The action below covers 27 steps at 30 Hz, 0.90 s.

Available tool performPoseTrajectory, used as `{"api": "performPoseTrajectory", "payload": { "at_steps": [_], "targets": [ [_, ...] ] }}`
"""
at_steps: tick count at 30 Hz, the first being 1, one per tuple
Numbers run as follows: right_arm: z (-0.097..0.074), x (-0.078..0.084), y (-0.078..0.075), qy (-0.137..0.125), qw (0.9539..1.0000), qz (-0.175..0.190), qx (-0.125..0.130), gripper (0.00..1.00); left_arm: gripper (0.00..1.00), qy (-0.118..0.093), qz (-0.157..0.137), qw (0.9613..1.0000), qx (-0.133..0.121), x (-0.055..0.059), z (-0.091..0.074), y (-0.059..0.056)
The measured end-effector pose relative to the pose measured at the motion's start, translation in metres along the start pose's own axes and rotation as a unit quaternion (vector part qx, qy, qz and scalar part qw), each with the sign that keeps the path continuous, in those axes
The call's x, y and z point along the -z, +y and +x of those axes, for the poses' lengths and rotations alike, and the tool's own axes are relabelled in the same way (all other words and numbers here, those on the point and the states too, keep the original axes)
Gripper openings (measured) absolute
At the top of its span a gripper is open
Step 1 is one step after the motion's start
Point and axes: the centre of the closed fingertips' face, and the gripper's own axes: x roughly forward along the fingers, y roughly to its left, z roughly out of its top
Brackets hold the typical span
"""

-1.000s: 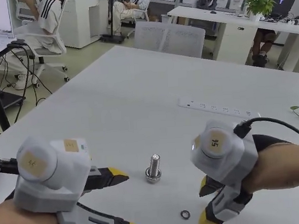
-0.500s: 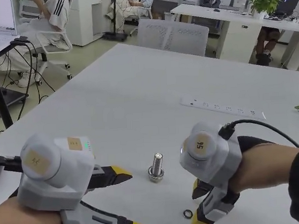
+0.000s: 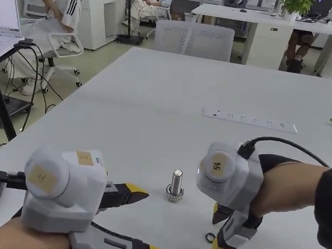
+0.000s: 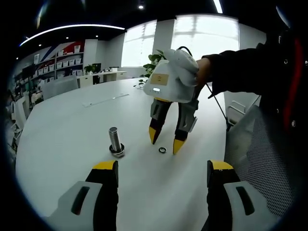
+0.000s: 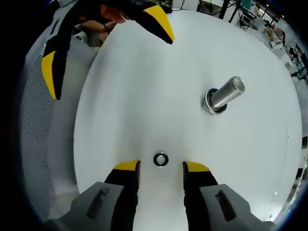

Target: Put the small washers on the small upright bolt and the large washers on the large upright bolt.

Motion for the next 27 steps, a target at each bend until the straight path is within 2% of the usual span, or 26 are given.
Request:
{"api": "performPoseTrajectory", "payload": {
  "at_steps": [13,16,22,24,27],
  "targets": [
    [0.0007,-0.0028,0.0022,-0.002,0.9999,-0.011,0.002,0.31,0.75,0.001,0.000,1.0000,0.001,-0.0005,0.0000,-0.0008],
    [0.0010,-0.0037,0.0027,-0.005,0.9999,-0.014,0.003,0.26,0.75,0.000,0.000,1.0000,0.000,-0.0005,0.0000,-0.0009],
    [0.0015,-0.0043,0.0036,-0.005,0.9998,-0.019,0.002,0.24,0.75,0.000,0.000,1.0000,0.000,-0.0008,-0.0003,-0.0019],
    [0.0015,-0.0037,0.0027,-0.004,0.9998,-0.021,0.004,0.19,0.75,0.000,0.000,1.0000,0.000,-0.0010,-0.0002,-0.0021],
    [0.0013,-0.0035,0.0018,-0.004,0.9998,-0.020,0.005,0.18,0.75,0.001,0.000,1.0000,0.000,-0.0007,0.0001,-0.0021]
  ]
}}
